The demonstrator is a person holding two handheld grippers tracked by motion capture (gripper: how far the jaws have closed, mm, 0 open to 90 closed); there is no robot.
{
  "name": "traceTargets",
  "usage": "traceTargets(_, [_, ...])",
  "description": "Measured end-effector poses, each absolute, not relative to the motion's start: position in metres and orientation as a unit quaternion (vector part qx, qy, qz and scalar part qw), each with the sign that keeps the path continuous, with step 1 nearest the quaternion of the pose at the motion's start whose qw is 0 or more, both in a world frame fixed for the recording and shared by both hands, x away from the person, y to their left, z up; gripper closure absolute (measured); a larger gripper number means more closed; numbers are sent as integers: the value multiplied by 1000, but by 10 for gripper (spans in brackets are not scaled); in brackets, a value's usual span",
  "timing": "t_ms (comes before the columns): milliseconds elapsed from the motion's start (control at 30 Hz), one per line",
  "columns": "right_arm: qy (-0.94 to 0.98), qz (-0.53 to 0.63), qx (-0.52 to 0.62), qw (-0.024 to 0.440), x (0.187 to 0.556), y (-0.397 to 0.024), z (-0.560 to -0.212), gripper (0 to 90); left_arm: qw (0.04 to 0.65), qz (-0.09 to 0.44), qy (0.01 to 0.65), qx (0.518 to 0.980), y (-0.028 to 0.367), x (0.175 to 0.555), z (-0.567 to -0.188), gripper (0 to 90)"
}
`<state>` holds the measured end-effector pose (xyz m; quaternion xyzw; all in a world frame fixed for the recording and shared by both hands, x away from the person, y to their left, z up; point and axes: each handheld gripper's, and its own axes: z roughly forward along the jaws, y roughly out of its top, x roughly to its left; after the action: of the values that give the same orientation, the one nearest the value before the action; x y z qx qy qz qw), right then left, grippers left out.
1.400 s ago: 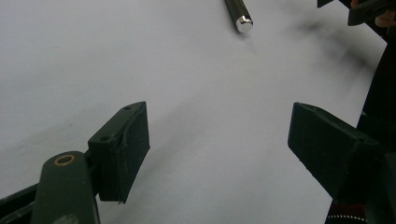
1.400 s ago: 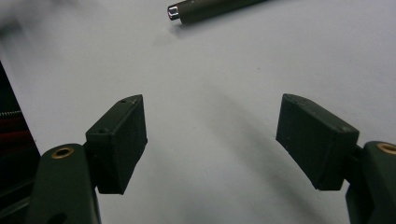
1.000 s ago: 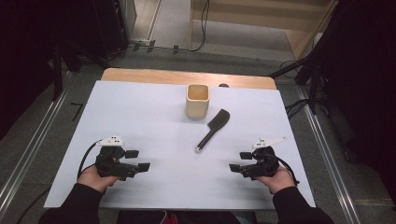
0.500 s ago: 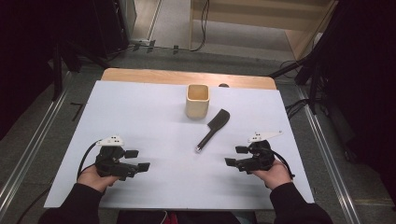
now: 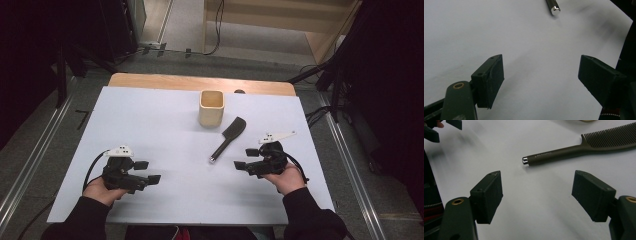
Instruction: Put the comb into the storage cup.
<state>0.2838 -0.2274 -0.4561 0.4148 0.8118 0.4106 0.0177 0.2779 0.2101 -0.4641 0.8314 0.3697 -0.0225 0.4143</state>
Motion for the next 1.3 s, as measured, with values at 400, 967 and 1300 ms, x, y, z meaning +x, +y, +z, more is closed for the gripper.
traceTargets(400, [808,415,419,16,295,-220,-450,228,413,-24,369,832,209,279,-464,212])
traceTargets(967, [806,416,421,17,316,-197,-446,228,413,-25,370,832,210,280,-464,212])
traceTargets(1300, [808,413,419,17,326,-187,-447,231,413,-25,370,832,210,280,-464,212])
